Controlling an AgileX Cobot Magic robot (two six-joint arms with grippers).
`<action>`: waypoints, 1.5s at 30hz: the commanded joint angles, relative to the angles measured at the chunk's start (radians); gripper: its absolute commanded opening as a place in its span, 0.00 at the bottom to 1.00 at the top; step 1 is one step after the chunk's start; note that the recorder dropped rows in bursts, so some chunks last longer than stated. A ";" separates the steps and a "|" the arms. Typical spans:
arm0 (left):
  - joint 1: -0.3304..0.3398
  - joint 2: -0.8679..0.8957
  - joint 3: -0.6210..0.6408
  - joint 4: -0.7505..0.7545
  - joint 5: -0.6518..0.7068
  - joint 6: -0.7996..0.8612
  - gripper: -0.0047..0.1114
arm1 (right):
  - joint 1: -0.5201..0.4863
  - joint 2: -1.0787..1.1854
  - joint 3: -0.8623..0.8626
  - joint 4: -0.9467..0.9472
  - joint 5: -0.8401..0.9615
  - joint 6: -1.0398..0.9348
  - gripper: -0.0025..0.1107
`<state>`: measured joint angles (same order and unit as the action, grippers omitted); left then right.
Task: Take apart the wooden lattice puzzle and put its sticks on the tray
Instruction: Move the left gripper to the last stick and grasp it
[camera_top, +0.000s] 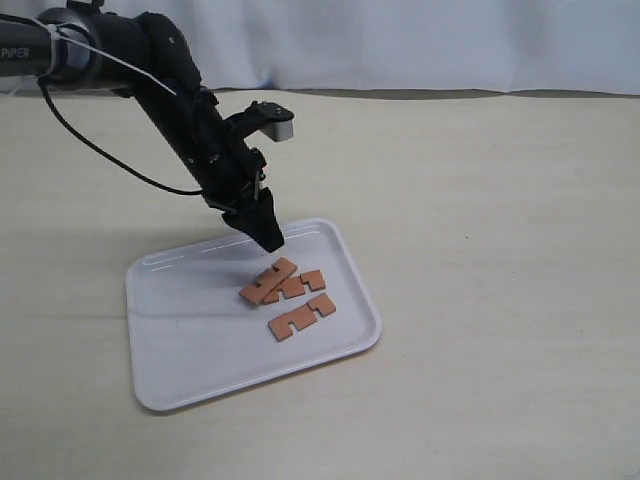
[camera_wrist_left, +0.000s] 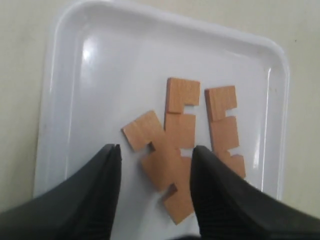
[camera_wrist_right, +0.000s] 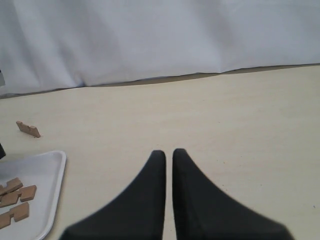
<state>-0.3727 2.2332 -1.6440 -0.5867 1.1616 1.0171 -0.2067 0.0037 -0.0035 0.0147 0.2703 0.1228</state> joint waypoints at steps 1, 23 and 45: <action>0.001 -0.009 -0.027 -0.088 -0.031 0.003 0.41 | 0.001 -0.004 0.003 -0.001 -0.010 0.000 0.06; 0.027 -0.018 -0.025 -0.154 -0.553 -0.056 0.41 | 0.001 -0.004 0.003 -0.001 -0.010 0.000 0.06; 0.104 0.055 -0.025 0.081 -0.542 0.428 0.41 | 0.001 -0.004 0.003 -0.001 -0.010 0.000 0.06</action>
<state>-0.2690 2.2697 -1.6653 -0.5057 0.6363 1.4220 -0.2067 0.0037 -0.0035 0.0147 0.2703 0.1228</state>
